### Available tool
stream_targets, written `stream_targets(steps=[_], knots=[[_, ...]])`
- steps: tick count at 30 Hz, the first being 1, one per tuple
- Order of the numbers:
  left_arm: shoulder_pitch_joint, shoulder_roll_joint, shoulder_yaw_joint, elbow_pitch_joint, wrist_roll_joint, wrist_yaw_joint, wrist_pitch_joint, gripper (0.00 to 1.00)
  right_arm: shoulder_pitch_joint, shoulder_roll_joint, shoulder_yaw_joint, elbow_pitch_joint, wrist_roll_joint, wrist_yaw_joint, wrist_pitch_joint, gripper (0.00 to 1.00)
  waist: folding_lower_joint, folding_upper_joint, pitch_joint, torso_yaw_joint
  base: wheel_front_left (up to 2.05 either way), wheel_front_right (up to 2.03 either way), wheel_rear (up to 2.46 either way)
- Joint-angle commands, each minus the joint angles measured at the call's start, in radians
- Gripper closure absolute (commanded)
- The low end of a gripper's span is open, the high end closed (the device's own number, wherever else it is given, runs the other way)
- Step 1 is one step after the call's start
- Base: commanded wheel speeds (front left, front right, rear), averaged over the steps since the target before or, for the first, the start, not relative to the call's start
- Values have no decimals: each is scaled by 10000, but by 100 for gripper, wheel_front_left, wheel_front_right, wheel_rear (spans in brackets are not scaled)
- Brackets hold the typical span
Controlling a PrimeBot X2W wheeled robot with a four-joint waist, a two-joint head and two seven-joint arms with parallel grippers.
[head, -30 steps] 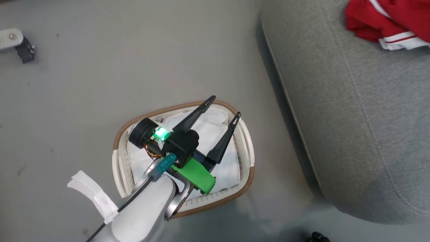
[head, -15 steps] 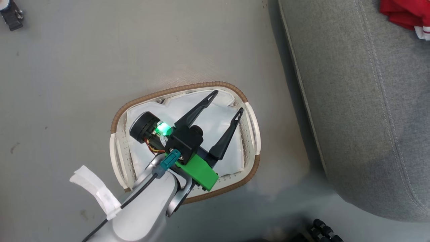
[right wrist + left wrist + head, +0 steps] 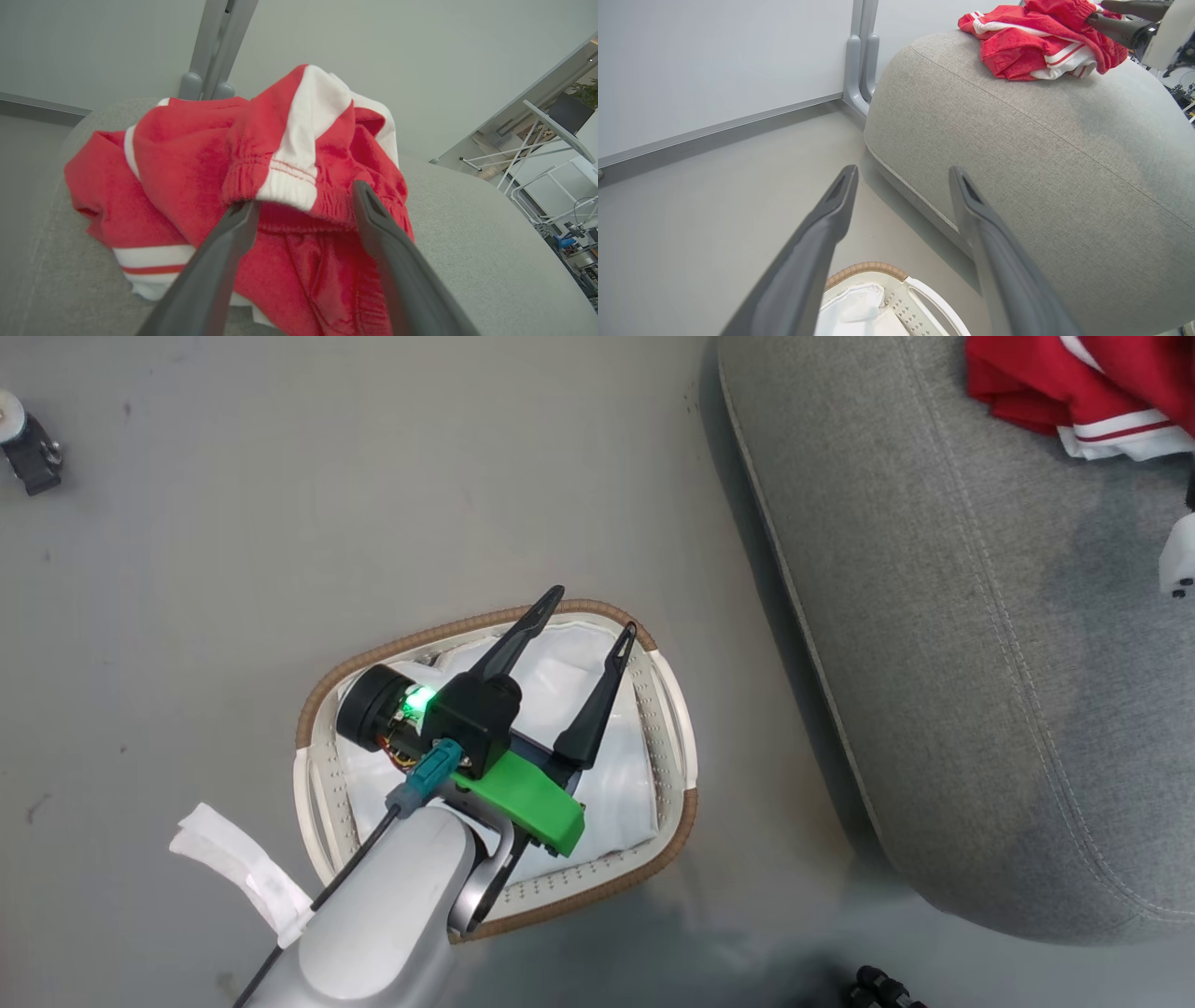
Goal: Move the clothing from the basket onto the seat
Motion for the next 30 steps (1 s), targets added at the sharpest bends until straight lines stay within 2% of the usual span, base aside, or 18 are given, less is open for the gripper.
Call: stream_targets(steps=[1,10,18,23,30], knots=[[139,-24,143,51,-82,101,-69,0,350,26,37,-175,81,-15,-44,0,-1,0,-428,-124,0,0,0],[535,-162,1090,370,-609,463,-192,0,1375,50,749,-1126,362,-15,-45,0,-1,0,-1684,67,0,0,0],[1327,-333,2314,140,-767,644,-179,0,1584,116,1372,-1302,850,-15,-45,0,-1,0,-2971,693,0,0,0],[2101,-463,3153,-14,-657,638,-169,0,1982,491,1674,-1305,1398,-15,-45,0,-1,0,-3770,1226,0,0,0],[3306,-616,4383,-246,-516,641,-168,0,3058,1701,1845,-1672,1909,-15,-35,0,-1,0,-4623,1863,0,0,0]])
